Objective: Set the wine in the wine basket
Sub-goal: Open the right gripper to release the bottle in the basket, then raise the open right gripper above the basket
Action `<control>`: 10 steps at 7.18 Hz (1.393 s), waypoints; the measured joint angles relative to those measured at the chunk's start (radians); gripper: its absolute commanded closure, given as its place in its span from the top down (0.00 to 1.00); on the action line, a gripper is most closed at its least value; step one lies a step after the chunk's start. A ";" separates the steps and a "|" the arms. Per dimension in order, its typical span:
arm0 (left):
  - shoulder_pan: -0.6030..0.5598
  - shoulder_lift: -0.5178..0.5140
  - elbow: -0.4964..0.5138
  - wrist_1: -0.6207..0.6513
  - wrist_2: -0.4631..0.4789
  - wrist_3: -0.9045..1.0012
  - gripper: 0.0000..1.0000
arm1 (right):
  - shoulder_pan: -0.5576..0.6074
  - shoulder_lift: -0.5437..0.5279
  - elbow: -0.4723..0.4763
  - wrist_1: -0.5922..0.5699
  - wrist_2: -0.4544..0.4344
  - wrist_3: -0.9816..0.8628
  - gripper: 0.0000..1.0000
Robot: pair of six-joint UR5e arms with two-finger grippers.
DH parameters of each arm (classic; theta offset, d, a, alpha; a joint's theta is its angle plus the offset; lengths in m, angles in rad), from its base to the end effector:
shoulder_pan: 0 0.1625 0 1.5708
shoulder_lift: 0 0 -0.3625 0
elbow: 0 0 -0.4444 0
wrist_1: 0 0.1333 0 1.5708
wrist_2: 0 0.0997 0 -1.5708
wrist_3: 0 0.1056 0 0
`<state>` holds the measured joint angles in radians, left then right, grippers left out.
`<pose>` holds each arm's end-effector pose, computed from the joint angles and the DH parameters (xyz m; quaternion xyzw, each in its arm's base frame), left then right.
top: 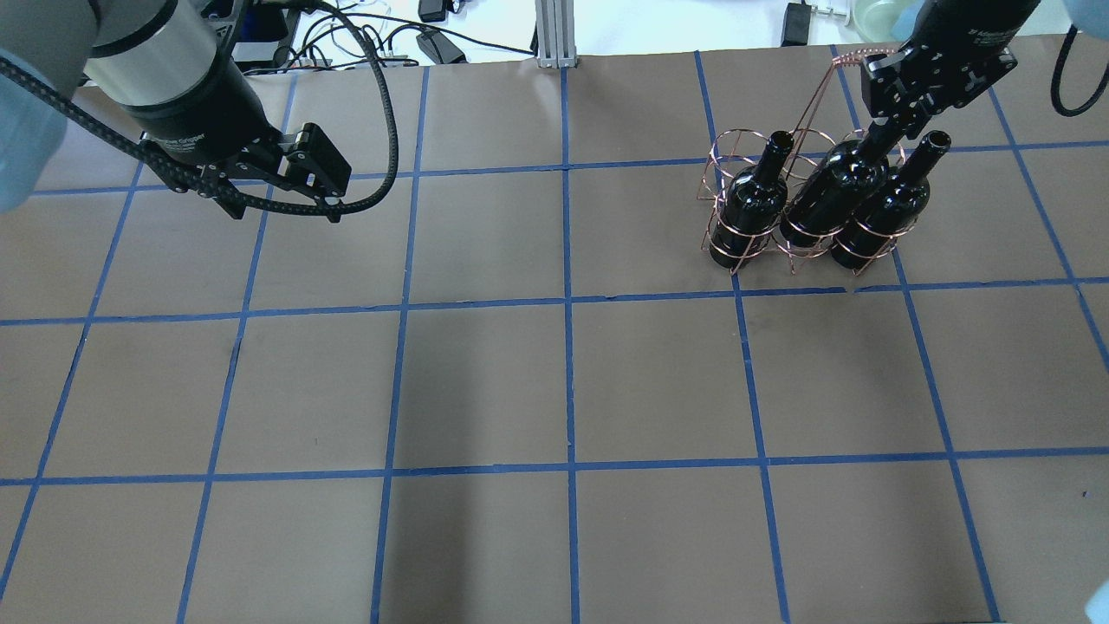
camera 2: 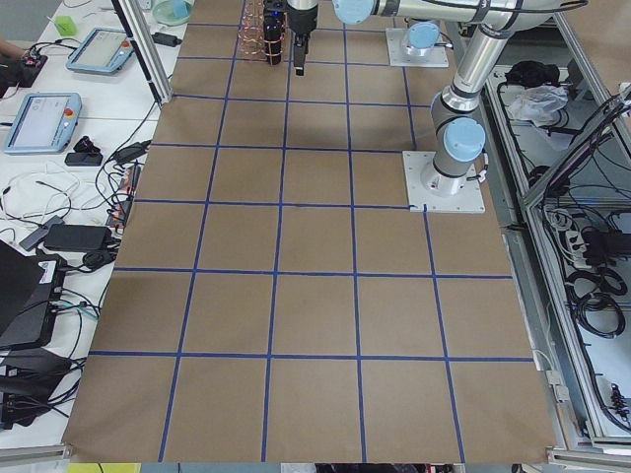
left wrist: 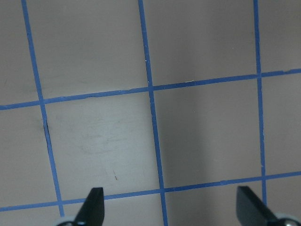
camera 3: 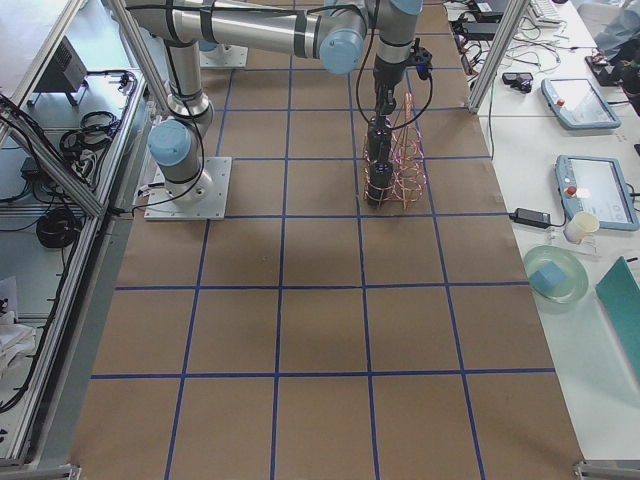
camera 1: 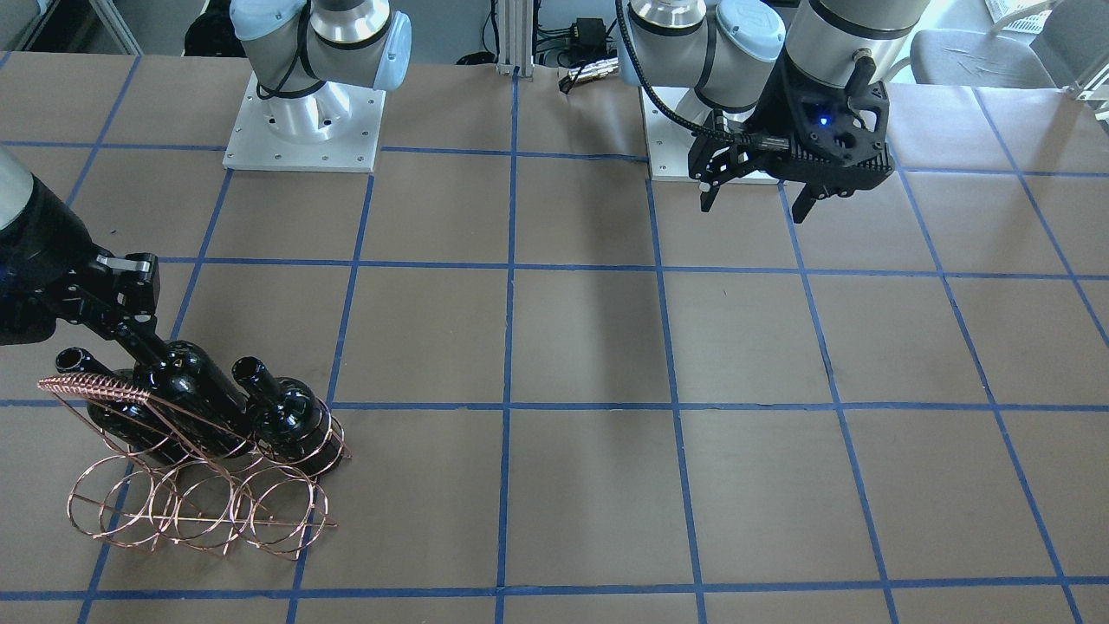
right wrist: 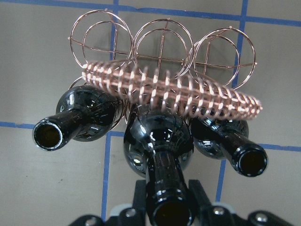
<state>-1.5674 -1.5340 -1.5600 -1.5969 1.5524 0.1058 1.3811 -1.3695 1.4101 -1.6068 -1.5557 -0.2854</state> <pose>-0.1334 -0.5330 0.4425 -0.0513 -0.9986 0.0112 0.0086 0.0164 -0.6301 0.3936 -0.0478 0.9988 0.0005 0.0079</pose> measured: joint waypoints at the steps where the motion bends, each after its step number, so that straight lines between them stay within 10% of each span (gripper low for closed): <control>1: 0.000 0.000 0.000 0.000 0.000 0.000 1.00 | 0.002 0.005 0.000 -0.011 0.002 0.000 0.54; 10: 0.004 0.006 0.017 -0.022 0.000 0.000 1.00 | 0.119 -0.184 0.015 0.107 0.002 0.291 0.62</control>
<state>-1.5638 -1.5277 -1.5430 -1.6186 1.5526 0.1059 1.4999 -1.5531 1.4252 -1.5002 -1.5537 0.0055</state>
